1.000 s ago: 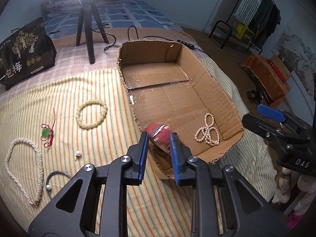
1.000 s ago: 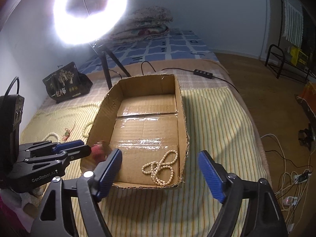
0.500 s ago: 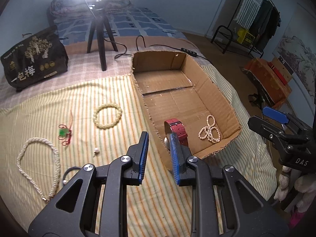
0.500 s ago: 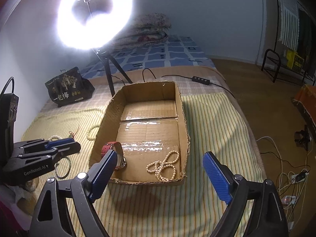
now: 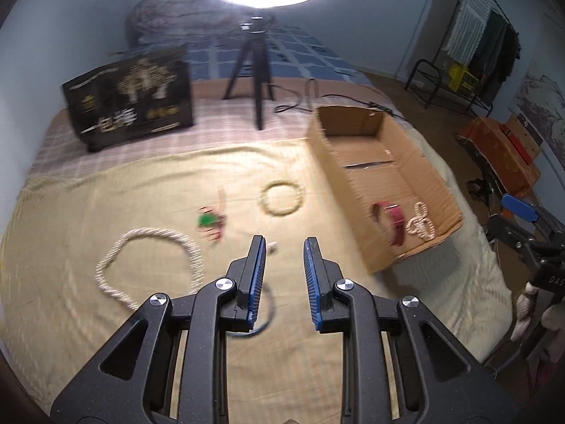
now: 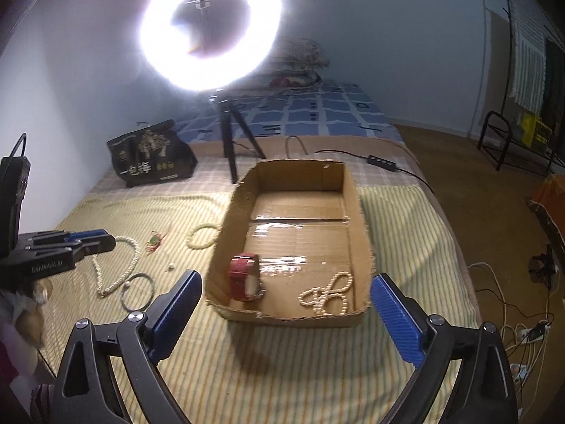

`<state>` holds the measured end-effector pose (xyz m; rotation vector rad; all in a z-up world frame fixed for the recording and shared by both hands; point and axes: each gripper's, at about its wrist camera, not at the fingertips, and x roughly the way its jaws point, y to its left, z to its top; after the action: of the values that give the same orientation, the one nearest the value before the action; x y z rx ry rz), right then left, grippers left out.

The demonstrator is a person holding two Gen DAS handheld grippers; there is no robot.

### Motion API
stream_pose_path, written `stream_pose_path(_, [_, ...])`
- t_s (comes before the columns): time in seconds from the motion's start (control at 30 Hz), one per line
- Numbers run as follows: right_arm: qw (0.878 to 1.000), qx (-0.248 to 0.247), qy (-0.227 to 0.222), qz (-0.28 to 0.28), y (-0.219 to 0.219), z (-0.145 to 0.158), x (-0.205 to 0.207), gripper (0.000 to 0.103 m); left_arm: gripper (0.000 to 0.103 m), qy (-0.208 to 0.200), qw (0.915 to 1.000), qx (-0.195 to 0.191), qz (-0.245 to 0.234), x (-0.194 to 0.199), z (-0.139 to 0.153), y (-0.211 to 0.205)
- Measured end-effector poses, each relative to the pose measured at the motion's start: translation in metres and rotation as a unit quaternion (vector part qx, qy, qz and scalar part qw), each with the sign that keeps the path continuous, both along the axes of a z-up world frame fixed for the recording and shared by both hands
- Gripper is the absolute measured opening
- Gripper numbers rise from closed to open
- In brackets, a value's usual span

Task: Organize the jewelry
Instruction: 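Move left tool to the white twisted pearl necklace while right tool approaches the blue bangle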

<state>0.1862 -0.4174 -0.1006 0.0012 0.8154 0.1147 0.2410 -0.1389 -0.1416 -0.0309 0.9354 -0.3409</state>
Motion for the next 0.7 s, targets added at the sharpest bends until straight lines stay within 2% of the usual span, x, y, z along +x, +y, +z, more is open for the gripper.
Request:
stream_pose_path(0.2, [0.998, -0.035, 0.005, 0.042, 0.033, -0.002, -0.007, 0.103, 0.021, 0.007, 0.9991, 0.02, 0.038, -0.009, -0.011, 0.056])
stream_pose_path(0.4, [0.993, -0.063, 0.054, 0.078, 0.071, -0.013, -0.003, 0.103, 0.023, 0.022, 0.9967, 0.03, 0.073, -0.013, -0.026, 0.102])
stream_pose_path(0.6, [0.991, -0.052, 0.07, 0.106, 0.105, -0.02, -0.001, 0.102, 0.025, 0.046, 0.9936, 0.011, 0.102, -0.013, -0.042, 0.136])
stream_pose_path(0.7, [0.989, -0.044, 0.082, 0.118, 0.12, -0.026, 0.004, 0.097, 0.025, 0.065, 0.9914, -0.004, 0.114, -0.008, -0.051, 0.149])
